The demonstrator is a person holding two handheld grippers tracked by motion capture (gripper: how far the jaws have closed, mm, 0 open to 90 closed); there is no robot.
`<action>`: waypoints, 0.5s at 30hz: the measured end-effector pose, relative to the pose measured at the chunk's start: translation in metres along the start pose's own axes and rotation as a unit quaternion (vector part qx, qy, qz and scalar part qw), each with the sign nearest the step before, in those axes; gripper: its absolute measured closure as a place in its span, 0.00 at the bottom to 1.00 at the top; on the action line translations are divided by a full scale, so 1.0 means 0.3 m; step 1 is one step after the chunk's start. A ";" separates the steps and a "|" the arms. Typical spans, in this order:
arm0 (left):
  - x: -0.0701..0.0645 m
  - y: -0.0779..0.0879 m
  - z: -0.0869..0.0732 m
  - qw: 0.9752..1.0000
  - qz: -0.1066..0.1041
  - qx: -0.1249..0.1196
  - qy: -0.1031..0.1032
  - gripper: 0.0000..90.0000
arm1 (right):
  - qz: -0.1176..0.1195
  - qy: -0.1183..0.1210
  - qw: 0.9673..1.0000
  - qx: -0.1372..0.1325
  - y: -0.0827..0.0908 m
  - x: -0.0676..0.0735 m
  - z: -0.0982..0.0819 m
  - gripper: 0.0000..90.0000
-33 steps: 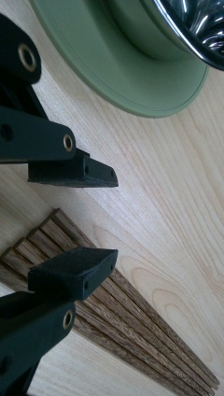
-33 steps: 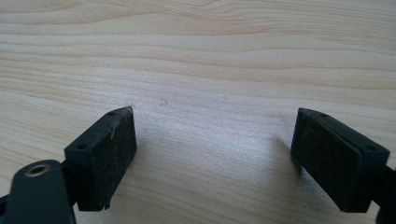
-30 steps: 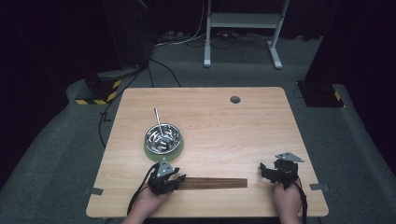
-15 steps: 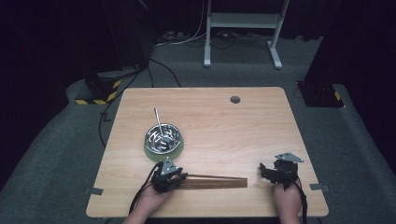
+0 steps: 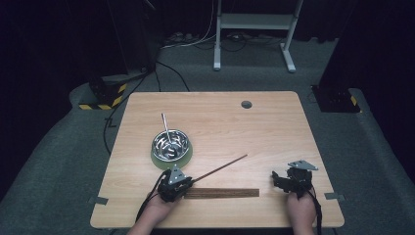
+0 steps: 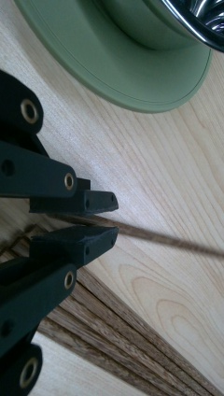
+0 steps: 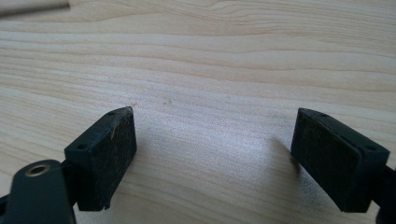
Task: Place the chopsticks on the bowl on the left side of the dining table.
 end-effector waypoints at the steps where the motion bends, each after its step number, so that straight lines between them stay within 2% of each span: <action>1: 0.002 0.006 -0.001 1.000 0.001 0.000 0.000 0.92 | 0.000 0.001 1.000 0.000 0.000 0.000 0.000 0.16; 6: 0.017 0.020 0.000 1.000 0.007 -0.006 0.003 0.92 | 0.000 0.000 1.000 0.000 0.000 0.000 0.000 0.16; 7: 0.026 0.027 -0.005 1.000 0.009 0.000 -0.001 0.92 | 0.000 0.000 1.000 0.000 0.000 0.000 0.000 0.16; 8: 0.031 0.030 0.000 1.000 0.011 -0.009 0.005 0.92 | 0.000 0.000 1.000 0.000 0.000 0.000 0.000 0.15; 10: 0.049 0.043 -0.001 1.000 0.013 -0.008 -0.002 0.92 | 0.000 0.000 1.000 0.000 0.000 0.000 0.000 0.16; 11: 0.055 0.048 -0.001 1.000 0.017 -0.010 0.005 0.92 | 0.000 0.000 1.000 0.000 0.000 0.000 0.000 0.16; 12: 0.062 0.052 -0.001 1.000 0.016 -0.009 0.000 0.92 | 0.000 0.000 1.000 0.000 0.000 0.000 0.000 0.16; 13: 0.064 0.050 0.004 1.000 0.021 -0.016 0.010 0.92 | 0.000 0.000 1.000 0.000 0.000 0.000 0.000 0.16; 15: 0.069 0.043 0.001 1.000 0.021 -0.011 0.001 0.88 | 0.000 0.002 1.000 0.000 0.000 0.000 0.000 0.16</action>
Point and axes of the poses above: each handheld gripper's, and its own axes: y roughly backward along the jaws, z roughly out of its top, x roughly to its left, the point moved 9 cm from there along -y, roughly forward along the jaws, and after that the axes turned 14 degrees about -y, right-handed, at the moved point
